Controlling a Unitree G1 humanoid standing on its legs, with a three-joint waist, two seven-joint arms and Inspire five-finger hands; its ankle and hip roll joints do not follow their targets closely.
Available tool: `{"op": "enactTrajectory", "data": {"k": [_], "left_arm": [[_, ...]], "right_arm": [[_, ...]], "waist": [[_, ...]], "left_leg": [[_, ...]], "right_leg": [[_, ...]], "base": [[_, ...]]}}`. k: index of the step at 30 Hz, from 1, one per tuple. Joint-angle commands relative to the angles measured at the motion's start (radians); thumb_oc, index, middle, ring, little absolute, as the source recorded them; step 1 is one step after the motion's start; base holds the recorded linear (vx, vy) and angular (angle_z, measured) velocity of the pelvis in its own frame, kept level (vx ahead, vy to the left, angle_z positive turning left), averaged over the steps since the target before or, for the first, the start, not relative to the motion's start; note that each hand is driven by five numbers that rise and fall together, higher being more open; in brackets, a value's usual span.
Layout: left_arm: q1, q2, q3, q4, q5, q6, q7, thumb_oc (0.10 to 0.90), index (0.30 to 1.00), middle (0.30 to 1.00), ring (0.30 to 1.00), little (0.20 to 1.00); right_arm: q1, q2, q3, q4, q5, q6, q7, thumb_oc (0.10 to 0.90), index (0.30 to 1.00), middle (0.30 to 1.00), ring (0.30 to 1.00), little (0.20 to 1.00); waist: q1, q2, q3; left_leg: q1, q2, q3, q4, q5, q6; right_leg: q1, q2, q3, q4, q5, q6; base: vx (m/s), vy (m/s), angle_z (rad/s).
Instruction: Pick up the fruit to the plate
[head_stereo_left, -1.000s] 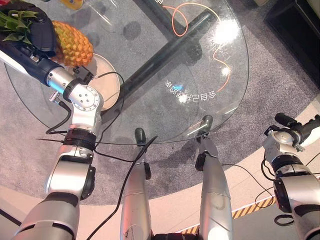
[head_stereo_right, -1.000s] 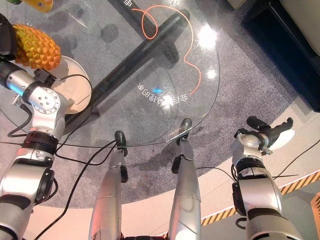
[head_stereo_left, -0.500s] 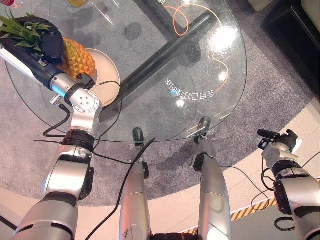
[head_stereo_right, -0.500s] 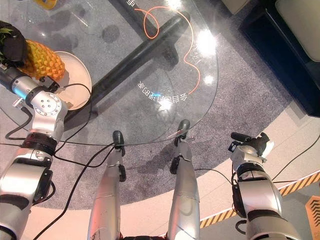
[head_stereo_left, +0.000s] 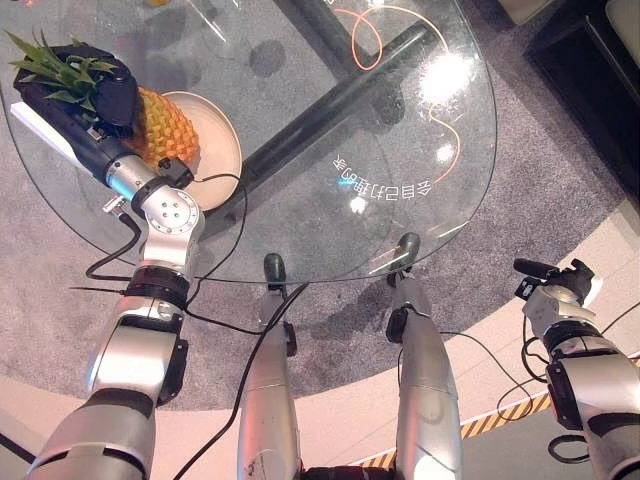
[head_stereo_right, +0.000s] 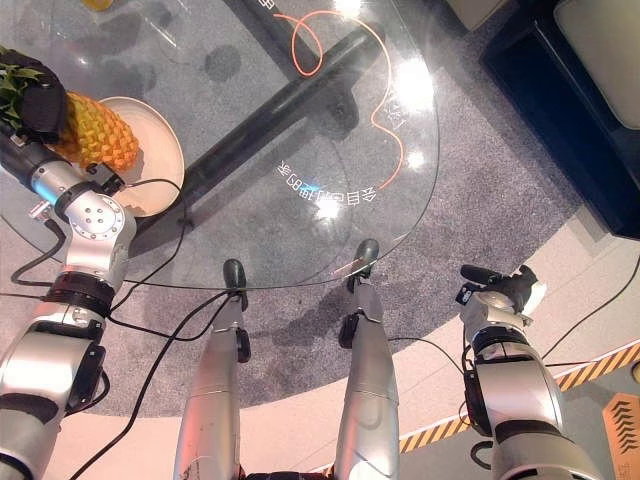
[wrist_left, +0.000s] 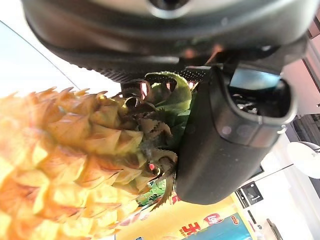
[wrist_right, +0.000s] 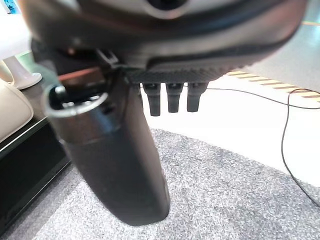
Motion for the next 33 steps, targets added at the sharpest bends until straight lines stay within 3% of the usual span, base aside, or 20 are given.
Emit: {"op": "enactTrajectory", "data": {"k": [1,14,15,16,17,18,20,33], "left_arm": [[-0.042,0.077,0.030,-0.020,0.002,-0.074,0.018,0.100,0.300,0.300,0.300,0.200],[-0.061,0.081,0.014,-0.007,-0.008,-0.072,-0.006,0.100,0.300,0.300,0.300,0.200],[-0.068,0.083,0.014,-0.007,-0.007,-0.070,-0.002,0.171,0.361,0.361,0.361,0.271],[-0.068,0.083,0.013,-0.007,-0.008,-0.070,-0.001,0.355,0.519,0.519,0.519,0.455],[-0.066,0.082,0.011,-0.004,-0.008,-0.070,-0.001,0.451,0.601,0.601,0.601,0.551],[-0.070,0.084,0.013,-0.004,-0.008,-0.070,-0.001,0.531,0.669,0.669,0.669,0.631],[-0.070,0.085,0.013,-0.002,-0.007,-0.072,0.001,0.608,0.735,0.735,0.735,0.708],[-0.057,0.084,0.019,0.004,-0.012,-0.080,0.003,0.515,0.655,0.655,0.655,0.615]], "right_arm": [[0.058,-0.057,0.010,0.040,-0.037,-0.004,-0.033,0.800,0.900,0.900,0.900,0.900],[0.049,-0.065,0.012,0.039,-0.048,-0.006,-0.033,0.800,0.900,0.900,0.900,0.900],[0.042,-0.065,0.012,0.037,-0.049,-0.005,-0.035,0.800,0.900,0.900,0.900,0.900],[0.043,-0.065,0.013,0.037,-0.051,-0.004,-0.037,0.800,0.900,0.900,0.900,0.900],[0.046,-0.065,0.015,0.038,-0.051,-0.003,-0.037,0.800,0.900,0.900,0.900,0.900],[0.044,-0.064,0.013,0.037,-0.051,-0.004,-0.038,0.800,0.900,0.900,0.900,0.900],[0.046,-0.063,0.013,0.037,-0.051,-0.009,-0.041,0.800,0.900,0.900,0.900,0.900],[0.046,-0.066,0.015,0.031,-0.048,-0.010,-0.047,0.800,0.900,0.900,0.900,0.900]], "waist": [[0.004,0.033,-0.027],[-0.002,0.034,-0.027],[-0.003,0.034,-0.027],[-0.003,0.034,-0.027],[-0.003,0.035,-0.027],[-0.003,0.035,-0.027],[-0.003,0.035,-0.027],[0.001,0.035,-0.027]], "left_leg": [[-0.061,0.027,-0.036,0.012,0.035,-0.006],[-0.059,0.027,-0.032,0.007,0.036,-0.007],[-0.068,0.027,-0.032,0.005,0.045,-0.005],[-0.066,0.026,-0.031,0.006,0.043,-0.005],[-0.059,0.027,-0.031,0.007,0.035,-0.006],[-0.065,0.025,-0.032,0.005,0.043,-0.005],[-0.067,0.024,-0.032,0.004,0.044,-0.005],[-0.059,0.025,-0.032,0.000,0.039,-0.008]], "right_leg": [[0.036,-0.053,0.032,0.098,-0.134,0.095],[0.034,-0.050,0.034,0.093,-0.132,0.096],[0.026,-0.050,0.035,0.088,-0.123,0.094],[0.027,-0.049,0.035,0.090,-0.125,0.094],[0.033,-0.049,0.036,0.093,-0.132,0.095],[0.027,-0.049,0.036,0.090,-0.124,0.093],[0.026,-0.049,0.036,0.088,-0.122,0.094],[0.033,-0.050,0.031,0.090,-0.131,0.095]], "base": [[0.00,0.000,0.00],[0.00,0.000,0.00],[0.00,0.000,0.00],[0.00,0.000,0.00],[0.00,0.000,0.00],[0.00,0.000,0.00],[0.00,0.000,0.00],[0.00,0.000,0.00]]}}
